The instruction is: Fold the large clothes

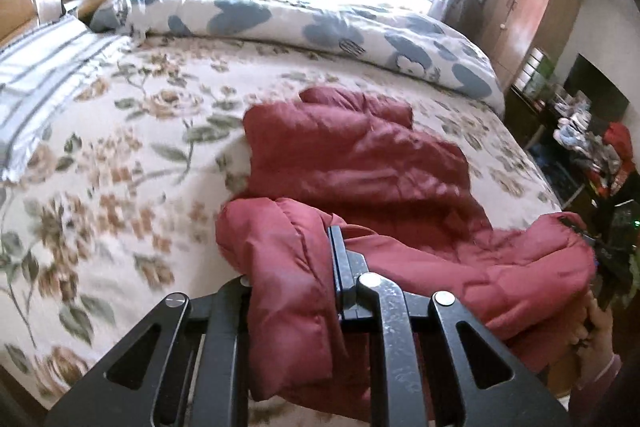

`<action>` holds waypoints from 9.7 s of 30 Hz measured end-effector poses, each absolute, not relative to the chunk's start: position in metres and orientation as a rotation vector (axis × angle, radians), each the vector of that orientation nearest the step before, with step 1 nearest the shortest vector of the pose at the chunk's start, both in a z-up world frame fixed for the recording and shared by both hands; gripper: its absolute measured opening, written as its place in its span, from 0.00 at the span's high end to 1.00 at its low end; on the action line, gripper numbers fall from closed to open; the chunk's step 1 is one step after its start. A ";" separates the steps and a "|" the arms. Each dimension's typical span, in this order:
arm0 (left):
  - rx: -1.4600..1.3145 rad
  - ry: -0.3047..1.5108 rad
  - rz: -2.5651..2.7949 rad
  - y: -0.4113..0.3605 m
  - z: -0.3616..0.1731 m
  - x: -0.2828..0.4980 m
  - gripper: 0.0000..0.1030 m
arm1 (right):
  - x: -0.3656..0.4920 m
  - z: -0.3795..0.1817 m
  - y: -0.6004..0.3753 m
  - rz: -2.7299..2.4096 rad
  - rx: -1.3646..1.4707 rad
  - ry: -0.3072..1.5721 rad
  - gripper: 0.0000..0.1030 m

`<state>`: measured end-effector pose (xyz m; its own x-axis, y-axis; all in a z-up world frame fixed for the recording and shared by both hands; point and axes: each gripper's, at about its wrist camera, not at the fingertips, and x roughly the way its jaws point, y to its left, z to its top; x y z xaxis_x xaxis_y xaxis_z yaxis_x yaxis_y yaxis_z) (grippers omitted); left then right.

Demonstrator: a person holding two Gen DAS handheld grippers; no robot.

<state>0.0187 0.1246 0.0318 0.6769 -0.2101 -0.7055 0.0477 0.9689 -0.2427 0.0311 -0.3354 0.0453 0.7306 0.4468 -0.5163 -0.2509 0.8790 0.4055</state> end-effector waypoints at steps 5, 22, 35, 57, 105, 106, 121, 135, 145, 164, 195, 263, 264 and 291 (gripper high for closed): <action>-0.175 0.788 -0.093 0.117 0.037 0.057 0.85 | 0.067 0.057 -0.325 0.339 0.245 0.606 0.79; -0.206 0.817 0.026 0.120 0.016 0.191 0.82 | 0.204 0.039 -0.331 0.173 0.309 0.627 0.75; -0.230 0.927 0.130 0.118 -0.054 0.290 0.80 | 0.298 -0.023 -0.343 0.077 0.423 0.742 0.66; -0.246 0.810 0.071 0.111 -0.016 0.235 0.61 | 0.343 -0.077 -0.347 0.083 0.471 0.777 0.61; -0.057 0.990 0.078 0.078 -0.094 0.293 0.15 | 0.330 -0.078 -0.275 0.151 0.157 0.906 0.02; -0.074 0.985 0.070 0.080 -0.091 0.289 0.15 | 0.330 -0.078 -0.276 0.153 0.159 0.907 0.02; -0.242 0.901 0.011 0.131 -0.058 0.204 0.16 | 0.273 -0.035 -0.305 0.187 0.228 0.831 0.01; -0.409 0.924 0.024 0.187 -0.081 0.190 0.16 | 0.245 -0.037 -0.360 0.128 0.277 0.846 0.01; -0.491 0.983 -0.060 0.186 -0.096 0.213 0.15 | 0.258 -0.062 -0.372 0.157 0.358 0.906 0.01; -0.597 1.037 -0.234 0.162 -0.114 0.244 0.42 | 0.288 -0.104 -0.358 0.323 0.639 1.020 0.22; -0.599 1.037 -0.293 0.171 -0.058 0.022 0.62 | 0.081 -0.053 -0.362 0.413 0.627 1.087 0.60; -0.295 1.004 0.021 0.142 -0.060 0.157 0.86 | 0.200 -0.029 -0.346 0.091 0.342 0.915 0.77; -0.302 1.016 0.023 0.142 -0.067 0.159 0.86 | 0.202 -0.034 -0.347 0.085 0.341 0.924 0.78; -0.305 0.928 -0.011 0.127 -0.033 0.085 0.80 | 0.200 -0.063 -0.355 0.022 0.373 0.961 0.64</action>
